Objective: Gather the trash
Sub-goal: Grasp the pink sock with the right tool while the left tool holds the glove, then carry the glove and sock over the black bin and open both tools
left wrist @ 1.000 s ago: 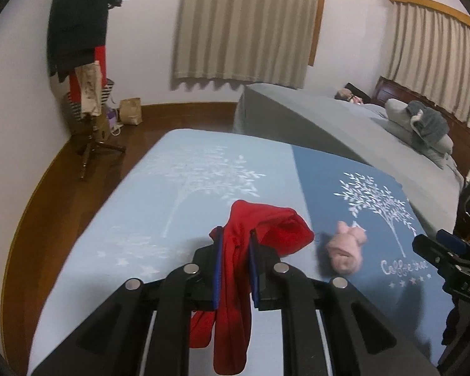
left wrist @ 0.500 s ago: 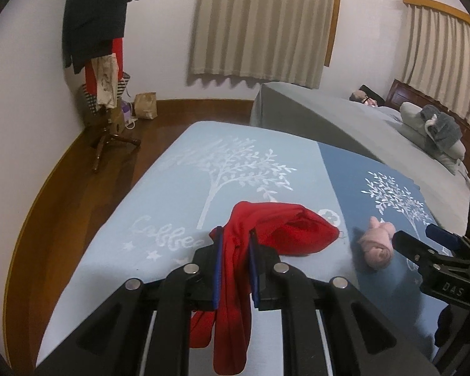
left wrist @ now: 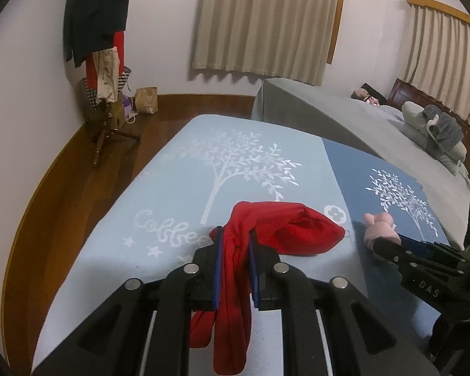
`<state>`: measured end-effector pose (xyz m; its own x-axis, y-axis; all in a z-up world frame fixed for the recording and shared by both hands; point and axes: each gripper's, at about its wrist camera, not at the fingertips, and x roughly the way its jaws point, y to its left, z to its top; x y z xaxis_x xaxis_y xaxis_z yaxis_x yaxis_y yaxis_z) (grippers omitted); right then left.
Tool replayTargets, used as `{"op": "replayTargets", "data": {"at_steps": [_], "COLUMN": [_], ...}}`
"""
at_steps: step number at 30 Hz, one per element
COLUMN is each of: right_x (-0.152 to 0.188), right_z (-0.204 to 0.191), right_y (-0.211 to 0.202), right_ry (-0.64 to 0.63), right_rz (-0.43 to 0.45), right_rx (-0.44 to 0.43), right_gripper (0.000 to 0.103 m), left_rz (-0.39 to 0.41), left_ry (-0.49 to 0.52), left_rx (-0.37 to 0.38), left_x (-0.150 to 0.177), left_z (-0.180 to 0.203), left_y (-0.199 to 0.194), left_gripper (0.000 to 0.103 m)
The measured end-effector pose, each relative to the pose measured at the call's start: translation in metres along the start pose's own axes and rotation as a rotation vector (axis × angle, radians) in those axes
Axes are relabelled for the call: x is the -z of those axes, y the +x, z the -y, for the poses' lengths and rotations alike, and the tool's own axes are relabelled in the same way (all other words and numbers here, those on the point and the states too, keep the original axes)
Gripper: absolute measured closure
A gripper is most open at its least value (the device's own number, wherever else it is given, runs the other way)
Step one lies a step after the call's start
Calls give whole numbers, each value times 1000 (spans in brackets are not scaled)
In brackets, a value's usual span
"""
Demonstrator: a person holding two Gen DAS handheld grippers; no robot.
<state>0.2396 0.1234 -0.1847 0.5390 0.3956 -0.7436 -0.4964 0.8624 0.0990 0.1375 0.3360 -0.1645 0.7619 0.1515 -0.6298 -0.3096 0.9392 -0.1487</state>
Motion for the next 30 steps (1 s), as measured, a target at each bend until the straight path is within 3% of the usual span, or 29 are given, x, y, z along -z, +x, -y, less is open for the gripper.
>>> {"op": "replayTargets", "data": {"at_steps": [11,30], "right_x": [-3,0], "right_z": [9,60], "right_y": [-41,-120], "right_ry": [9,88], "right_rz": [64,175], "right_rx": [-20,20], "right_gripper": [73,73], "left_rz": [23,75], "left_ry": [18,95], "left_rx": [28,121], "left_x": [-4,-21], "left_z": [20,95], "left_y": [-13,-48], "left_gripper": [88,88]}}
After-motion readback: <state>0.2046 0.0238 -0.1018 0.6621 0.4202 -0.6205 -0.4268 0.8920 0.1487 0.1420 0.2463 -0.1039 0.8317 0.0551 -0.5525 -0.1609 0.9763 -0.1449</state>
